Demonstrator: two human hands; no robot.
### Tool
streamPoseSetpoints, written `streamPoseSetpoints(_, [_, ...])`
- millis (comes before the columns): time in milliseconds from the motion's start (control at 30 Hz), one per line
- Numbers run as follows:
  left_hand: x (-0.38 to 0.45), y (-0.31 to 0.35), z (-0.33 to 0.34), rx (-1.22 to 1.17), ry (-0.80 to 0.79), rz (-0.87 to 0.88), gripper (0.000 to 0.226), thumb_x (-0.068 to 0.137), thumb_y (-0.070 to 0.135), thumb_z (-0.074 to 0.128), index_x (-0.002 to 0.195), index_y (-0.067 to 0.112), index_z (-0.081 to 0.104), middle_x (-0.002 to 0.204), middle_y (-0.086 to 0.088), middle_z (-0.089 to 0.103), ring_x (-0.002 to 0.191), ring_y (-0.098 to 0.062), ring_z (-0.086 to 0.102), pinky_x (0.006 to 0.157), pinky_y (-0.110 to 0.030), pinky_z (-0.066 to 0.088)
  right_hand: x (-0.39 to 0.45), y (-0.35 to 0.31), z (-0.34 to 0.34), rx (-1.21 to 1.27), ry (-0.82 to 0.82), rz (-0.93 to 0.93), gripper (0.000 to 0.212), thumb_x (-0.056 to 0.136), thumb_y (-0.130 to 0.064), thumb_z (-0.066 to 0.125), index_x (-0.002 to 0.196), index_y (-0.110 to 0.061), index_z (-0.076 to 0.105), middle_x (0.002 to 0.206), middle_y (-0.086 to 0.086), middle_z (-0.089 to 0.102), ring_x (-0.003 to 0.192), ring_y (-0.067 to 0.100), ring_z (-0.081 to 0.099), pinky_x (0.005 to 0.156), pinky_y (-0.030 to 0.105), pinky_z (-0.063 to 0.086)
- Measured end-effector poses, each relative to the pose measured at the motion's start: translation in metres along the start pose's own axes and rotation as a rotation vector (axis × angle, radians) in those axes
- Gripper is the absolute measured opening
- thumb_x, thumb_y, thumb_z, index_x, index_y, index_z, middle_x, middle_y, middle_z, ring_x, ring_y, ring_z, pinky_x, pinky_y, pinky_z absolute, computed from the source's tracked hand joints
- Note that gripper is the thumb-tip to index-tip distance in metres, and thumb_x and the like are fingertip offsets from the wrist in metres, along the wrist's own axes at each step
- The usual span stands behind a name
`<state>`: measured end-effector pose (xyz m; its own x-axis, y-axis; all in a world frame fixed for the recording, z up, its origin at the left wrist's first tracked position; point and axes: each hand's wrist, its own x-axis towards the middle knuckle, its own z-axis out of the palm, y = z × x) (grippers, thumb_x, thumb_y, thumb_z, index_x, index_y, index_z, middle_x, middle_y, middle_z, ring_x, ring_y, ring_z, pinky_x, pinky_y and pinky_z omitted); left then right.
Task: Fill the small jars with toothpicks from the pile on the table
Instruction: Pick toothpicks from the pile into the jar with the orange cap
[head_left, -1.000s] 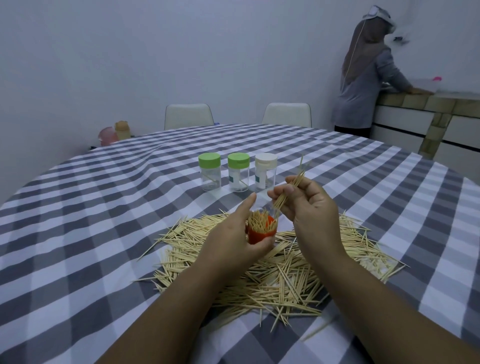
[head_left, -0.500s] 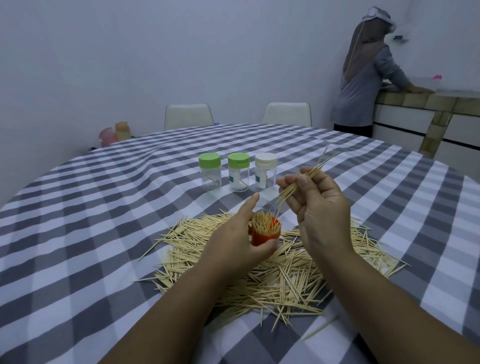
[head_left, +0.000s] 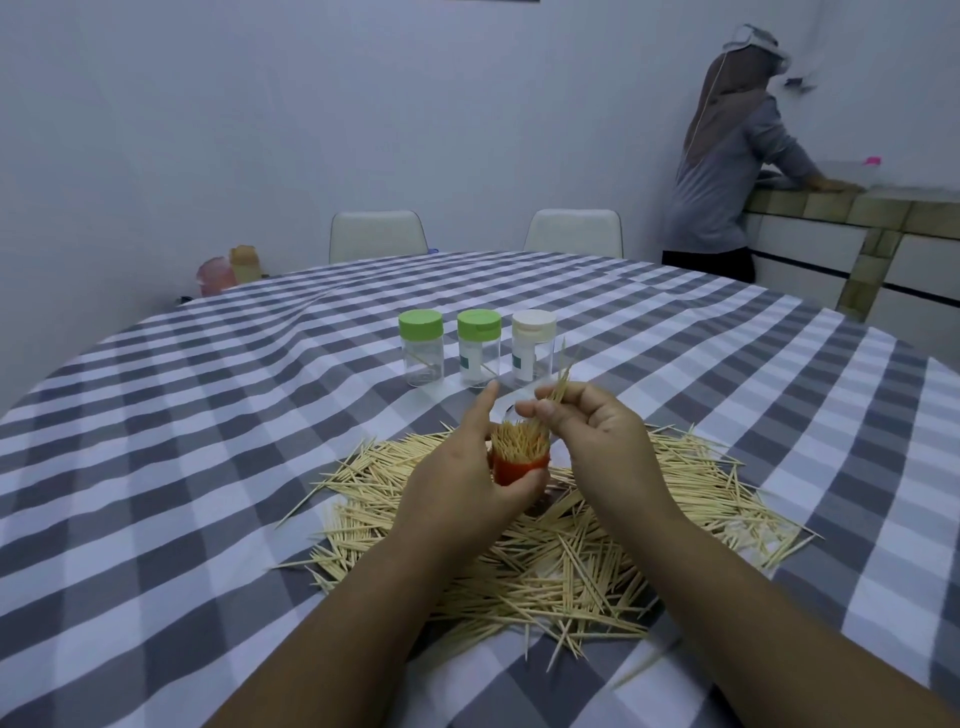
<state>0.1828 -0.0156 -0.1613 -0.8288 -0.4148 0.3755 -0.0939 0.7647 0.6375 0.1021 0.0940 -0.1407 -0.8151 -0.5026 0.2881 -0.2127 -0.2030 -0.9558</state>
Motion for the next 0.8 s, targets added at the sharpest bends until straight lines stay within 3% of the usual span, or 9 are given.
streamPoseSetpoints(167, [0.001,0.001,0.0,0.003,-0.002,0.001,0.091,0.079,0.048,0.068,0.149,0.039,0.01,0.099,0.022,0.053,0.094,-0.003,0.059,0.081,-0.031,0.051,-0.001,0.005,0.002,-0.067,-0.026,0.027,0.017,0.096,-0.021,0.051,0.094,-0.019,0.068,0.096,-0.003,0.072,0.088,0.007,0.068,0.068,0.016,0.054])
streamPoseSetpoints(267, [0.001,0.0,0.0,0.005,-0.001,-0.001,0.091,0.079,0.046,0.068,0.149,0.039,0.011,0.098,0.022,0.053,0.093,-0.003,0.059,0.08,-0.03,0.051,-0.001,0.006,0.004,-0.049,-0.033,0.055,0.015,0.095,-0.023,0.054,0.096,-0.023,0.069,0.092,-0.011,0.07,0.082,-0.001,0.066,0.066,0.013,0.051])
streamPoseSetpoints(333, [0.001,0.0,0.0,0.005,0.001,-0.002,0.091,0.08,0.047,0.068,0.15,0.038,0.011,0.099,0.022,0.053,0.093,-0.003,0.059,0.08,-0.029,0.051,-0.001,0.007,0.003,-0.057,-0.041,0.07,0.016,0.093,-0.024,0.056,0.1,-0.022,0.07,0.105,-0.015,0.066,0.093,0.0,0.064,0.071,0.014,0.05])
streamPoseSetpoints(433, [0.001,0.0,0.0,-0.003,0.001,-0.004,0.092,0.08,0.047,0.068,0.15,0.038,0.01,0.102,0.021,0.055,0.092,-0.002,0.059,0.08,-0.029,0.051,-0.001,0.007,0.003,-0.077,-0.046,0.081,0.021,0.094,-0.023,0.054,0.11,-0.021,0.068,0.118,-0.007,0.064,0.106,0.008,0.061,0.074,0.014,0.05])
streamPoseSetpoints(667, [0.0,0.001,0.0,0.006,-0.026,-0.01,0.093,0.079,0.049,0.069,0.148,0.043,0.008,0.103,0.021,0.05,0.098,-0.005,0.059,0.083,-0.033,0.052,-0.002,0.008,0.003,-0.052,-0.084,-0.009,0.028,0.098,-0.027,0.046,0.121,-0.042,0.052,0.119,-0.011,0.064,0.112,0.004,0.058,0.093,0.026,0.051])
streamPoseSetpoints(733, [0.0,0.0,0.0,0.005,-0.042,-0.024,0.093,0.077,0.05,0.069,0.148,0.043,0.008,0.107,0.019,0.055,0.098,-0.006,0.06,0.083,-0.035,0.052,-0.004,0.009,0.002,-0.153,-0.129,-0.065,0.031,0.098,-0.027,0.046,0.127,-0.039,0.051,0.125,-0.013,0.061,0.115,0.0,0.055,0.098,0.023,0.047])
streamPoseSetpoints(800, [0.001,-0.001,0.001,0.0,-0.047,-0.039,0.094,0.075,0.053,0.066,0.147,0.044,0.007,0.117,0.015,0.059,0.102,-0.01,0.061,0.086,-0.038,0.052,-0.005,0.011,0.002,-0.363,-0.179,-0.147,0.036,0.098,-0.027,0.047,0.134,-0.029,0.051,0.132,-0.012,0.056,0.117,-0.006,0.049,0.1,0.01,0.038])
